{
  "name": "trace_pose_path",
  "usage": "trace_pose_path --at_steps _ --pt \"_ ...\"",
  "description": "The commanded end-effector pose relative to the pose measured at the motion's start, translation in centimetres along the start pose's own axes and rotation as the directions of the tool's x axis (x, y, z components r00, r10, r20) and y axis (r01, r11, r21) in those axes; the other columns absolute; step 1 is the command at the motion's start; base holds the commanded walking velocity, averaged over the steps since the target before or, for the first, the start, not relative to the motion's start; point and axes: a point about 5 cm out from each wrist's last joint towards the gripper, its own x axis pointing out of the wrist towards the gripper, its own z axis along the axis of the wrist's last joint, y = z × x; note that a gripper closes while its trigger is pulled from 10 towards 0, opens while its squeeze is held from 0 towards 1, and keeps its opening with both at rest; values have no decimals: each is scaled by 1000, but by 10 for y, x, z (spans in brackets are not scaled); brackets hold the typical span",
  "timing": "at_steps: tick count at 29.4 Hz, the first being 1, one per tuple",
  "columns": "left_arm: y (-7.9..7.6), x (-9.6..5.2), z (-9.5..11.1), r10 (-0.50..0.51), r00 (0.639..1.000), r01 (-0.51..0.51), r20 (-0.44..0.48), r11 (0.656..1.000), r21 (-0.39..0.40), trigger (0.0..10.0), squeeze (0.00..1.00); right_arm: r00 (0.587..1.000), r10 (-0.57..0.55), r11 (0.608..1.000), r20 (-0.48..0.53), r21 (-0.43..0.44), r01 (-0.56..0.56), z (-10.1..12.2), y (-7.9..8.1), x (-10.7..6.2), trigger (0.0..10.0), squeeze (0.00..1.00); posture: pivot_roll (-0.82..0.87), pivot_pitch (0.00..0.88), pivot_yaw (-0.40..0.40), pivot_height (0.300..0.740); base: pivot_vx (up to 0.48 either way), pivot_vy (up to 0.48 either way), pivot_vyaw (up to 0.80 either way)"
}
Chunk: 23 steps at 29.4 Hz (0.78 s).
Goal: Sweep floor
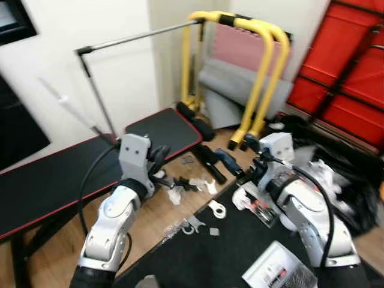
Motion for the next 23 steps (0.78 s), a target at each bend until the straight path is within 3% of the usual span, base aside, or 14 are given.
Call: trace_pose_path --at_steps 1,19,23 --pt "-2 0 -1 -12 1000 12 -11 1000 -12 10000 0 999 -40 999 -16 -17 39 0 -7 -3 10000 0 -153 37 -126 740 0 0 800" --pt "1 4 2 16 1000 -17 -13 999 -41 10000 0 991 -108 993 -73 -59 104 -3 -15 -2 10000 0 -157 36 -142 740 0 0 799" --pt "1 4 1 18 1000 -19 -19 998 -58 10000 0 985 -140 987 -97 -95 131 -4 -17 -1 10000 0 -156 35 -144 740 0 0 114"
